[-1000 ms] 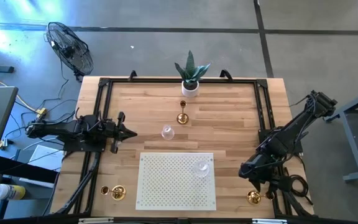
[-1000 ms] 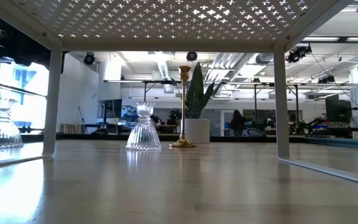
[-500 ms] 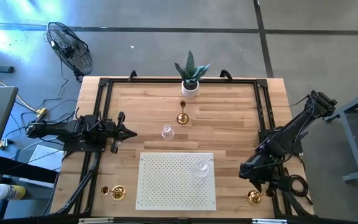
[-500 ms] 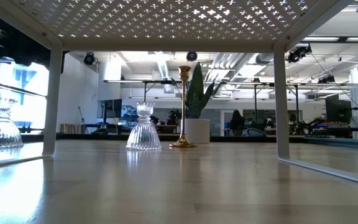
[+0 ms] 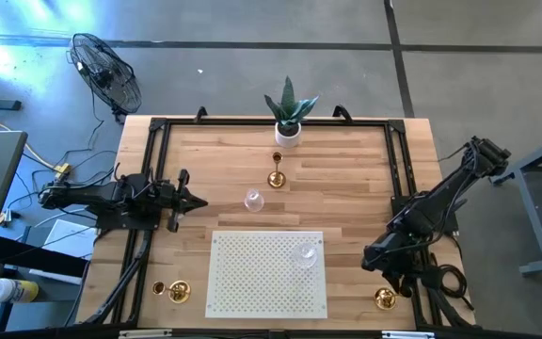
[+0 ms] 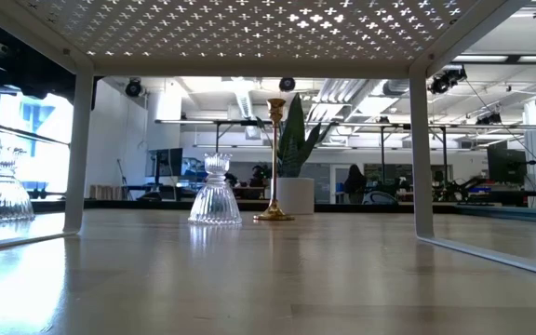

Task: Pick & Place candle stick holders
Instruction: Put the bottom right gold candle holder on the shelf

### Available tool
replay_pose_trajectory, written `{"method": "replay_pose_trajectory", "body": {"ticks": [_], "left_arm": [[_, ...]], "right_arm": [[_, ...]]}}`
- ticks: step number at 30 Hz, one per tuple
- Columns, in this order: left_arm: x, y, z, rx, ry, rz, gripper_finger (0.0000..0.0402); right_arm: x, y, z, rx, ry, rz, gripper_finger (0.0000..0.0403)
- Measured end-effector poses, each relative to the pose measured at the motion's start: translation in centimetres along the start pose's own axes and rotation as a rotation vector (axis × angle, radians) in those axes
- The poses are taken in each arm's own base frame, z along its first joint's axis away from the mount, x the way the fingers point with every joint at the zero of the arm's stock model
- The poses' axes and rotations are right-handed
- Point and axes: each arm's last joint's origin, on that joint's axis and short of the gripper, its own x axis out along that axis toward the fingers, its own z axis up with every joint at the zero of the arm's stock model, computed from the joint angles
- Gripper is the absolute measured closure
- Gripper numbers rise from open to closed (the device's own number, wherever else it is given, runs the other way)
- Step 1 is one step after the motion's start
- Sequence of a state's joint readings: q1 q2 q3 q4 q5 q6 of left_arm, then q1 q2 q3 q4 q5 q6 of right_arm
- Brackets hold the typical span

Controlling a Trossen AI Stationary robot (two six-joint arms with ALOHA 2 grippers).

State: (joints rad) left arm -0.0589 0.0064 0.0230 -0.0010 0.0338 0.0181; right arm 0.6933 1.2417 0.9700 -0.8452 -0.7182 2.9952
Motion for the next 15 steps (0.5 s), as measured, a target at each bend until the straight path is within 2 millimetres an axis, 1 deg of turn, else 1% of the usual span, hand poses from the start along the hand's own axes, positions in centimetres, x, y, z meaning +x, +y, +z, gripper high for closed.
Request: {"method": "replay_pose_trajectory", "body": {"ticks": [2,5,9,15], "left_arm": [[0.0,0.0,0.0,0.0,0.0,0.0,0.04],[0.0,0.0,-0.01,0.0,0.0,0.0,0.04],[0.0,0.0,0.0,0.0,0.0,0.0,0.04],[0.0,0.0,-0.01,0.0,0.0,0.0,0.04]], "right_arm": [[-0.03,0.02,0.02,-0.032,-0.001,0.008,0.0392],[0.1,0.03,0.17,-0.055,-0.014,0.0,0.0388],[0.09,0.03,0.26,-0.081,-0.022,0.001,0.0396],[0.05,0.01,0.32,-0.141,-0.026,0.006,0.0399]]}}
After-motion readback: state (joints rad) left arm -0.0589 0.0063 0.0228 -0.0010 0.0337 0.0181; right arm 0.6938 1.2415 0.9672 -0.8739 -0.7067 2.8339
